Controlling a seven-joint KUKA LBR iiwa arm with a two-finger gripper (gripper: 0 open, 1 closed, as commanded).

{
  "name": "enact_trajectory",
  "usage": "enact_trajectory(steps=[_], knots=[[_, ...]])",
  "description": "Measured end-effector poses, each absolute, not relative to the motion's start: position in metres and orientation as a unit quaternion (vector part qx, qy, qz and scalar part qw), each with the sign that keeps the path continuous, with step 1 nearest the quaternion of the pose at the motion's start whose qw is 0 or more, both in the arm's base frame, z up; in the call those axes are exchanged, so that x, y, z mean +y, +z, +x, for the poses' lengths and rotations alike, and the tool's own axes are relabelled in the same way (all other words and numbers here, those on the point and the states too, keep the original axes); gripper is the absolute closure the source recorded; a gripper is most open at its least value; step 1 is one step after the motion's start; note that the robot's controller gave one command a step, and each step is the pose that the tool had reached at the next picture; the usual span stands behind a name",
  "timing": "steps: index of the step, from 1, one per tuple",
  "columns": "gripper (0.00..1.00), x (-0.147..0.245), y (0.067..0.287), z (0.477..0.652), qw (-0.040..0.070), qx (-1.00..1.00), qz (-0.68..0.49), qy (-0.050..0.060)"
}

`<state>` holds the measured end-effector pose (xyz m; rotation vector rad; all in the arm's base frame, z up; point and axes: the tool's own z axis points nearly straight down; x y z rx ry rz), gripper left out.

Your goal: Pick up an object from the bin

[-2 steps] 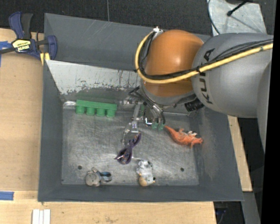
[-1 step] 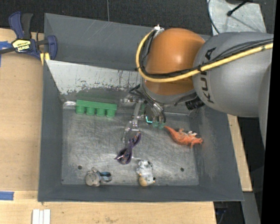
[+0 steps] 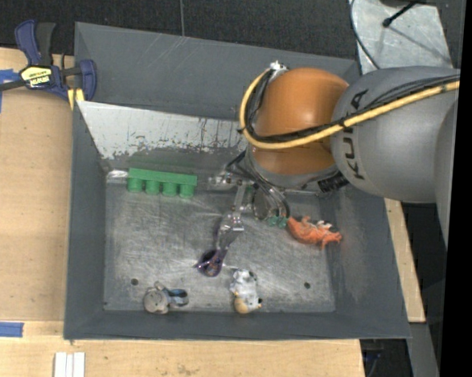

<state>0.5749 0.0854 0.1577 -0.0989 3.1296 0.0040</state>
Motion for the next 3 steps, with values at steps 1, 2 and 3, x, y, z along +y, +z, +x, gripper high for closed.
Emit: enact_trajectory(steps=[1,2,3], knots=[[0.00,0.071,0.100,0.600,0.005,0.999,-0.040,0.000],[0.00,0.071,0.079,0.574,0.007,0.999,-0.038,0.001],[0.00,0.038,0.079,0.551,0.001,1.000,-0.006,0.002]])
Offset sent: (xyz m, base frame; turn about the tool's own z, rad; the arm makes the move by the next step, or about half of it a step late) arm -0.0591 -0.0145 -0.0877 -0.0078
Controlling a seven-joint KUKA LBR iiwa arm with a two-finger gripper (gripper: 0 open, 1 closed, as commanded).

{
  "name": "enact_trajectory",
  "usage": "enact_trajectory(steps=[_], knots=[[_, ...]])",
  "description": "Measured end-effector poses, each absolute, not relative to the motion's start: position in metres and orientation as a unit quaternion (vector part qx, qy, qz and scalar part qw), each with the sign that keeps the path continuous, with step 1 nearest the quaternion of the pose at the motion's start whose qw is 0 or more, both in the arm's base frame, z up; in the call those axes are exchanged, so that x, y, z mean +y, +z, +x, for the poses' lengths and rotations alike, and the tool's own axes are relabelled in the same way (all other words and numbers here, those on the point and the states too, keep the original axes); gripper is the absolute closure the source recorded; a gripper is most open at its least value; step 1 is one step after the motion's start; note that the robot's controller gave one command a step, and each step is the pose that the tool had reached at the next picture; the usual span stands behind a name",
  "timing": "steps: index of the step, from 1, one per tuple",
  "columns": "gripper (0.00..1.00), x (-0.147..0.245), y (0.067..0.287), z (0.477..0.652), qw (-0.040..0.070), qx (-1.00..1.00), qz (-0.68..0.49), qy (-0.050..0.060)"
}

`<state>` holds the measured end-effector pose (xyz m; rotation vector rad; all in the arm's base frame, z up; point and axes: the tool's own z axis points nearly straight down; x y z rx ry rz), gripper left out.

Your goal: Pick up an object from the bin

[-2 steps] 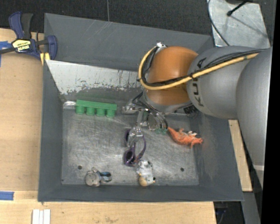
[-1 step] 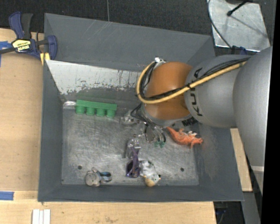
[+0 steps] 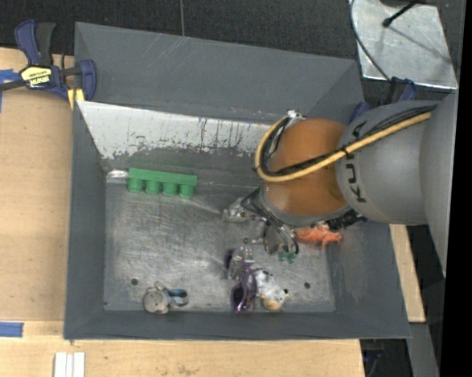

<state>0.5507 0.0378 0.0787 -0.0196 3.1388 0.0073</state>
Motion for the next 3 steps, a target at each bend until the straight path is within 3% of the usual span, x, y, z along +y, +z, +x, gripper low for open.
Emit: enact_trajectory(steps=[1,2,3], knots=[[0.00,0.014,0.102,0.561,0.000,1.000,-0.019,-0.001],[0.00,-0.001,0.101,0.551,0.004,0.990,-0.140,-0.001],[0.00,0.015,0.100,0.530,0.003,0.998,-0.056,0.000]])
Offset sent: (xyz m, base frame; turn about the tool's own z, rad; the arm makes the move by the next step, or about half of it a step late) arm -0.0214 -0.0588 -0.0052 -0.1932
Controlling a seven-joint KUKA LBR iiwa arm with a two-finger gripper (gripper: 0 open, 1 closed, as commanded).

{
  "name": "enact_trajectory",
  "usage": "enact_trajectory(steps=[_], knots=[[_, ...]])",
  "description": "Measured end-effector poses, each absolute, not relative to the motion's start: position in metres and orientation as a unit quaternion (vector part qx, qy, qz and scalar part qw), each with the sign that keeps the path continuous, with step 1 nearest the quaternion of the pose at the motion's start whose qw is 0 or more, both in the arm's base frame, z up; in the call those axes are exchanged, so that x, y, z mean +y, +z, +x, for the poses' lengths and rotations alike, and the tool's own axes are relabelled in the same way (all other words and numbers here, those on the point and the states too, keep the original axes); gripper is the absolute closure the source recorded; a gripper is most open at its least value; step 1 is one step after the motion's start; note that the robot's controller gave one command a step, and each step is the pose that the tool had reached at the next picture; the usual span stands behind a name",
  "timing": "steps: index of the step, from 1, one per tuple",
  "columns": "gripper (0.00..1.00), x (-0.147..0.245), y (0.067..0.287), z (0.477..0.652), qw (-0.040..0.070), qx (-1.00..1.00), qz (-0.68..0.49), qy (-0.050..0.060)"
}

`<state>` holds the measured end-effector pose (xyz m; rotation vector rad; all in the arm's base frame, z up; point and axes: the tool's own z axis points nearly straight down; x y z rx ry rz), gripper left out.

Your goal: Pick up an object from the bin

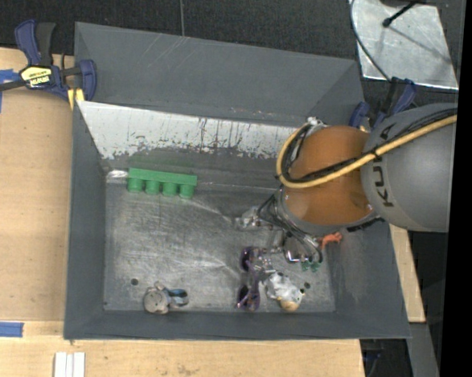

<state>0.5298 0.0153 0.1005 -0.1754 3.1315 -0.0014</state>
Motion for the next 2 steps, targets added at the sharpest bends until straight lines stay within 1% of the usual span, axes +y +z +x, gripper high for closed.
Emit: enact_trajectory(steps=[1,2], knots=[[1.00,0.0566,0.1154,0.4848,0.001,1.000,0.011,0.000],[1.00,0.0565,0.1154,0.4848,0.001,1.000,0.012,0.000]])
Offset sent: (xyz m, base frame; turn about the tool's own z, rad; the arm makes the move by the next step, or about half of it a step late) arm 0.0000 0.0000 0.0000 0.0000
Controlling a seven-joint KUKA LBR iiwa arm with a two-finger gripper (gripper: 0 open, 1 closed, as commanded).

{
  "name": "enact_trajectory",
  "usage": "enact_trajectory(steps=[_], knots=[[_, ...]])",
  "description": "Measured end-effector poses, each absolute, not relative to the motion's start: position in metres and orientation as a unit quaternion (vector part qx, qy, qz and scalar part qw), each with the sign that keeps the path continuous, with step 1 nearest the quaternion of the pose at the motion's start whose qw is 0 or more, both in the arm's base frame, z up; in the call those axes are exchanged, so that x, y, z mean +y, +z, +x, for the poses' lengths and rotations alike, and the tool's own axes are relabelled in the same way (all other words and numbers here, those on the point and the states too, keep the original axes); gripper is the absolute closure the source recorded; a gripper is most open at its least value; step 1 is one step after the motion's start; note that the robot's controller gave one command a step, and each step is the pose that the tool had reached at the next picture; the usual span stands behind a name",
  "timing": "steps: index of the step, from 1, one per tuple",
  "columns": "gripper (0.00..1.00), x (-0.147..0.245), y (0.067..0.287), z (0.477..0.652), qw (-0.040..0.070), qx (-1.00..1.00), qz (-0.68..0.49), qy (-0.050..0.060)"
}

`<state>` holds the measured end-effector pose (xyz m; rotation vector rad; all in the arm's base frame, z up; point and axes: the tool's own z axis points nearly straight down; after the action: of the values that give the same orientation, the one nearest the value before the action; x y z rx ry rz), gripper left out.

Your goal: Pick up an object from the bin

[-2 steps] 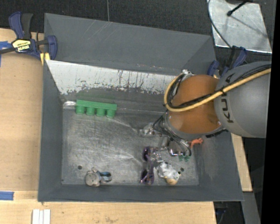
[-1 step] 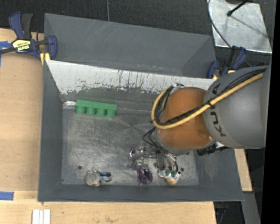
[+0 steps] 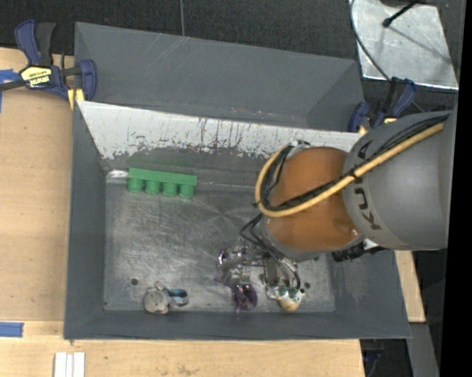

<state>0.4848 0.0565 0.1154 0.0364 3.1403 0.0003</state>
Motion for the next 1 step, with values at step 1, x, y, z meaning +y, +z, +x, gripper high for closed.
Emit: enact_trajectory(steps=[1], knots=[[1.00,0.0497,0.1408,0.4880,0.000,1.000,0.024,0.000]])
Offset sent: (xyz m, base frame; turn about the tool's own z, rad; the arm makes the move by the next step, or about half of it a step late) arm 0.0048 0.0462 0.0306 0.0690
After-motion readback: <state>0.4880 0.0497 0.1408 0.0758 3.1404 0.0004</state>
